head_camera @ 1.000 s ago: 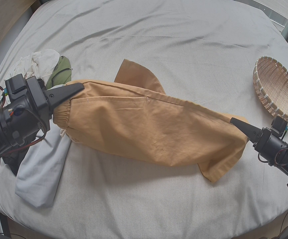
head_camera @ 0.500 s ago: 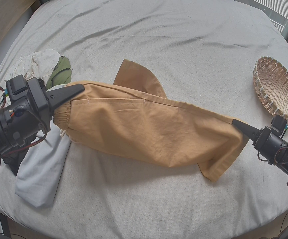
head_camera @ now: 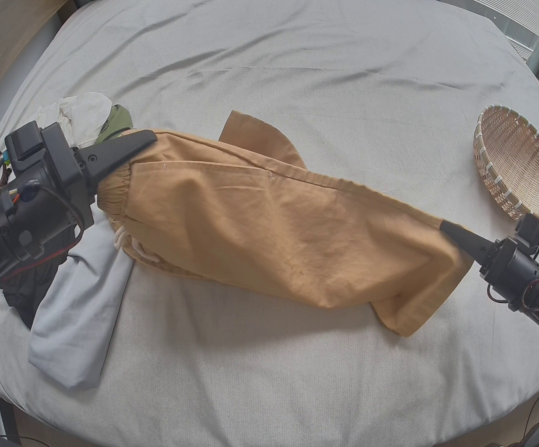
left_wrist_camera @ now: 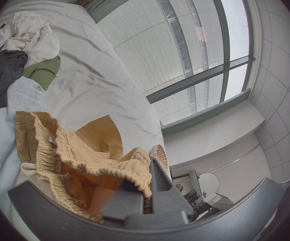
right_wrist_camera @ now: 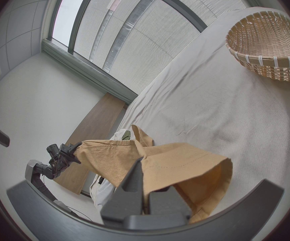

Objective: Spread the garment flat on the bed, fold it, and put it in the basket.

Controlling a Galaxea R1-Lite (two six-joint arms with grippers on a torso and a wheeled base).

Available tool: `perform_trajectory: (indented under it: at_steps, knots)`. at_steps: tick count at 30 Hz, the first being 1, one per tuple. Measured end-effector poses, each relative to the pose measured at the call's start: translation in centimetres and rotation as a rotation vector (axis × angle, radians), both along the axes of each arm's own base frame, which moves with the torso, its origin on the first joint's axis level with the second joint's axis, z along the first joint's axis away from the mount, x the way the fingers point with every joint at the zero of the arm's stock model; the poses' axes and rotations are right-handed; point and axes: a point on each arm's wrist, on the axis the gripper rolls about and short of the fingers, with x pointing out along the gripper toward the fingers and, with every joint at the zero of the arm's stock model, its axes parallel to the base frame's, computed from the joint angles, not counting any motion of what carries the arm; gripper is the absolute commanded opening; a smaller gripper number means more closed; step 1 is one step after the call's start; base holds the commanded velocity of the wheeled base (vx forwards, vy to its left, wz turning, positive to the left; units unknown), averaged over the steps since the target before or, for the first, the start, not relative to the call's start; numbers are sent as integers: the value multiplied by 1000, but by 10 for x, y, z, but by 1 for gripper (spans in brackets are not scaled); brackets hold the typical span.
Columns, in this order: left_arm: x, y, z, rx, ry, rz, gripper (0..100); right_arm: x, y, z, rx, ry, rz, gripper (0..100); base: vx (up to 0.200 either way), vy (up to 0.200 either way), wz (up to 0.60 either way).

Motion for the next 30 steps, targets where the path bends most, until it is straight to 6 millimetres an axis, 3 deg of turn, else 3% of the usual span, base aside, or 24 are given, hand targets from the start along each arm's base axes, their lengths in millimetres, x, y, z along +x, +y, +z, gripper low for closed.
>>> perform_trajectory:
  at_steps: [15, 16, 30]
  knots:
    - [1, 0, -2, 3, 5, -1, 0, 0, 8, -2, 2, -12, 37, 100, 0, 0, 0]
    - [0, 0, -2, 3, 4, 0, 0, 1, 9, -3, 2, -13, 38, 0, 0, 0, 0]
    - [0, 0, -3, 3, 4, 0, 0, 9, 12, -10, -1, -7, 34, 0, 0, 0, 0]
